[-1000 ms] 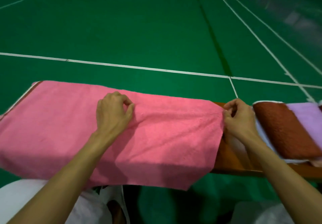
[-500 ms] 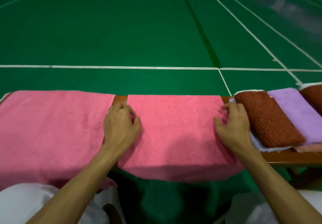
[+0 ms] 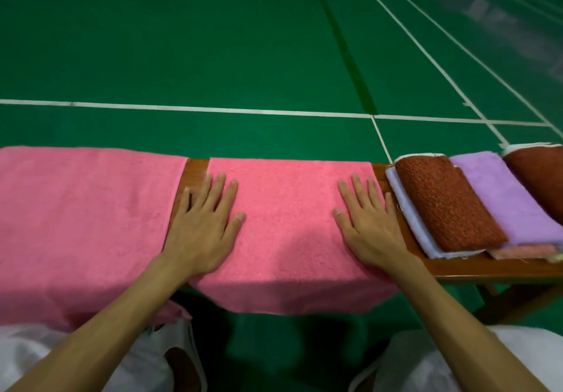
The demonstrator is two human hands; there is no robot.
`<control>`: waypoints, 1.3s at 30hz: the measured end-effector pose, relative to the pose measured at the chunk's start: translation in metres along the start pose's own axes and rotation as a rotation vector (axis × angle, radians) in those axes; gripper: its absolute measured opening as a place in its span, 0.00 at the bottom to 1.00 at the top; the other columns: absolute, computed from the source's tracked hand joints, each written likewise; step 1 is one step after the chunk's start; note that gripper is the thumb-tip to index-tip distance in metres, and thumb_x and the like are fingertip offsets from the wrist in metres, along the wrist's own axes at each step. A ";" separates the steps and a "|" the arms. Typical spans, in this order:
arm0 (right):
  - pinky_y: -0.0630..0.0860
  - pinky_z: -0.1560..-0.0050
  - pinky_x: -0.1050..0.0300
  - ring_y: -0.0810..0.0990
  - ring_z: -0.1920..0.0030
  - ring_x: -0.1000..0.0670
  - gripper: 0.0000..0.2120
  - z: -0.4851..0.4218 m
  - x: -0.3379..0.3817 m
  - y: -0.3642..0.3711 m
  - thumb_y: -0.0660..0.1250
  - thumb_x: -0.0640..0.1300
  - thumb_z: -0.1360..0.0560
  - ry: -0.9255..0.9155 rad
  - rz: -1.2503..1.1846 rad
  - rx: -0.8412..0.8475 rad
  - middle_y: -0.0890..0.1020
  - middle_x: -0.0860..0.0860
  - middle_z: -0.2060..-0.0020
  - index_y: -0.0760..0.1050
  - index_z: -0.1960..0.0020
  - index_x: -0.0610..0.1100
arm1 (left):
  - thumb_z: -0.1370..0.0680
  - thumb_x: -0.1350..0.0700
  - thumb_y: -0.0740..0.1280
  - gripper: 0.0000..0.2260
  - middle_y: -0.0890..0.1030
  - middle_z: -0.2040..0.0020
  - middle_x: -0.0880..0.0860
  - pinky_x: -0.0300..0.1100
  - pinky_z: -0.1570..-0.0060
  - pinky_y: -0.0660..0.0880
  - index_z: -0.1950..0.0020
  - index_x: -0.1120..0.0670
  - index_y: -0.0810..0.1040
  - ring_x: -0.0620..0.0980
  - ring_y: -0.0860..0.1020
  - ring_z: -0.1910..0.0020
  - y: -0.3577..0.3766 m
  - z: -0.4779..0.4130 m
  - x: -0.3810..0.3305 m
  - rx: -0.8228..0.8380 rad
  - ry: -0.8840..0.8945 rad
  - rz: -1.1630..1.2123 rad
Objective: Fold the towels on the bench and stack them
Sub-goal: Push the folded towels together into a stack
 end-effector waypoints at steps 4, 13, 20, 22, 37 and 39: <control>0.38 0.20 0.38 0.36 0.18 0.46 0.35 -0.001 0.003 0.001 0.38 0.65 0.20 0.031 -0.009 -0.002 0.40 0.52 0.17 0.40 0.16 0.55 | 0.18 0.35 0.35 0.33 0.39 0.16 0.50 0.57 0.21 0.36 0.16 0.47 0.40 0.51 0.35 0.18 0.000 -0.001 0.000 -0.003 0.011 0.016; 0.57 0.20 0.42 0.59 0.19 0.45 0.35 0.004 -0.004 -0.025 0.63 0.58 0.24 0.090 -0.483 -0.186 0.63 0.45 0.20 0.65 0.20 0.45 | 0.18 0.40 0.57 0.23 0.76 0.40 0.59 0.56 0.46 0.75 0.37 0.58 0.72 0.59 0.74 0.43 -0.026 0.016 0.004 -0.324 -0.178 0.297; 0.73 0.46 0.42 0.76 0.45 0.34 0.17 0.007 -0.013 -0.034 0.69 0.41 0.26 0.323 -0.292 -0.242 0.77 0.37 0.47 0.74 0.41 0.34 | 0.22 0.48 0.73 0.13 0.77 0.60 0.53 0.43 0.69 0.68 0.56 0.56 0.75 0.51 0.75 0.66 -0.037 0.013 0.012 -0.161 -0.395 0.318; 0.73 0.54 0.46 0.77 0.50 0.36 0.14 0.005 -0.012 -0.034 0.68 0.41 0.26 0.349 -0.275 -0.217 0.77 0.38 0.51 0.73 0.44 0.35 | 0.22 0.52 0.73 0.11 0.79 0.65 0.52 0.41 0.71 0.65 0.60 0.55 0.78 0.48 0.76 0.67 -0.041 0.007 0.012 -0.081 -0.410 0.337; 0.82 0.61 0.56 0.87 0.56 0.50 0.25 0.009 -0.030 -0.052 0.65 0.26 0.22 0.187 -1.199 -0.027 0.85 0.48 0.49 0.68 0.31 0.46 | 0.26 0.70 0.74 0.24 0.86 0.47 0.60 0.52 0.47 0.83 0.36 0.49 0.78 0.58 0.85 0.47 -0.072 -0.002 0.019 0.129 -0.402 1.280; 0.84 0.57 0.55 0.87 0.49 0.45 0.27 0.010 -0.033 -0.052 0.66 0.23 0.24 0.114 -1.197 0.009 0.87 0.49 0.49 0.72 0.30 0.45 | 0.26 0.70 0.73 0.22 0.86 0.49 0.61 0.47 0.49 0.83 0.35 0.52 0.80 0.57 0.85 0.46 -0.075 0.002 0.025 0.149 -0.372 1.272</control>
Point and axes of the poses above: each hand's wrist, its own z-axis away from the middle knuckle, its own y-axis out of the palm, x = y × z, the point moved 2 cm from there along -z, towards the middle knuckle
